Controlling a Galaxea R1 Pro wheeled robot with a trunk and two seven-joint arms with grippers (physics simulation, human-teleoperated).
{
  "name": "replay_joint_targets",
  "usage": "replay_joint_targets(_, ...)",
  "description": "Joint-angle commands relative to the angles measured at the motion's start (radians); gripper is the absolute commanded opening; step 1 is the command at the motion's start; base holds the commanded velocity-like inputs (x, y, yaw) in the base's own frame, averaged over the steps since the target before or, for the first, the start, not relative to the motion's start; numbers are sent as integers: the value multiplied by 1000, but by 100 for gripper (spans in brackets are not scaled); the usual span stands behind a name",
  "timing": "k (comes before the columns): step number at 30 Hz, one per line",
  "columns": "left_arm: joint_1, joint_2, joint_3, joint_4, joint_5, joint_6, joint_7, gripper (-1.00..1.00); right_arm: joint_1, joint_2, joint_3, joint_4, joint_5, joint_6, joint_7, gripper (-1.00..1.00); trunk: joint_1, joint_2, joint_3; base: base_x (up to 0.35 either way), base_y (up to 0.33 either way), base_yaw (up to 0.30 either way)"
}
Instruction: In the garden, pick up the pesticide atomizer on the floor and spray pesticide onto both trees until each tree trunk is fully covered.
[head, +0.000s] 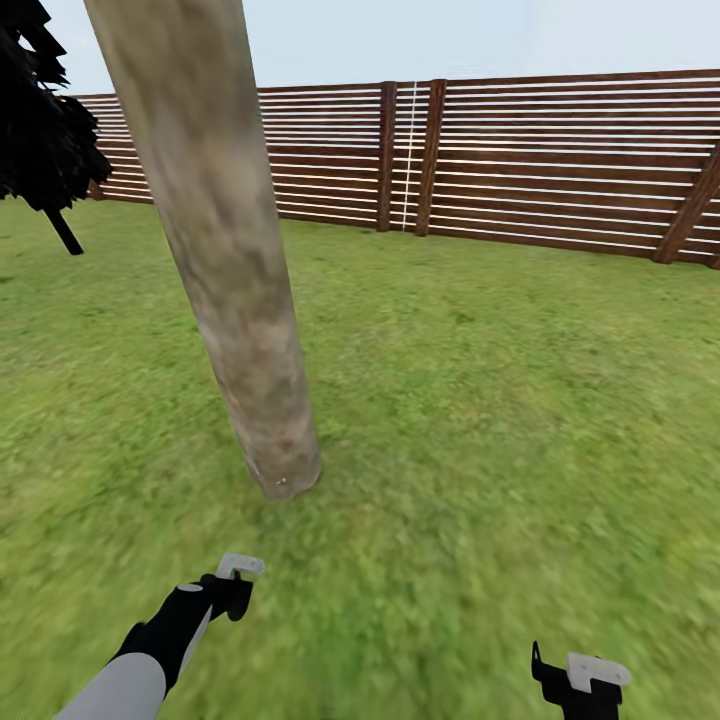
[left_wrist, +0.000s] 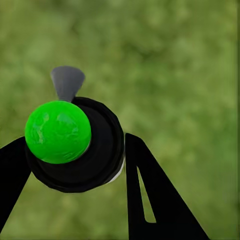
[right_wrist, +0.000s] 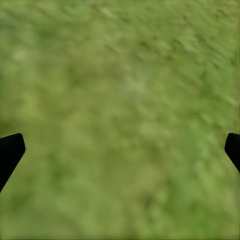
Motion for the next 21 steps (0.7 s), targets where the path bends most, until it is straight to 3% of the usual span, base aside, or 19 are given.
replay_joint_targets(1, 0, 0, 0, 1, 0, 1, 0, -100, 0, 0, 0, 0, 0, 0, 0, 100, 0, 0, 0, 0, 0, 4)
replay_joint_targets(5, 0, -1, 2, 1, 1, 2, -1, -100, 0, 0, 0, 0, 0, 0, 1, 100, 0, 0, 0, 0, 0, 1)
replay_joint_targets(21, -10, -1, 5, -1, 1, 5, 0, -100, 0, 1, 0, -1, 0, 0, 2, 100, 61, -112, -48, 0, 0, 0)
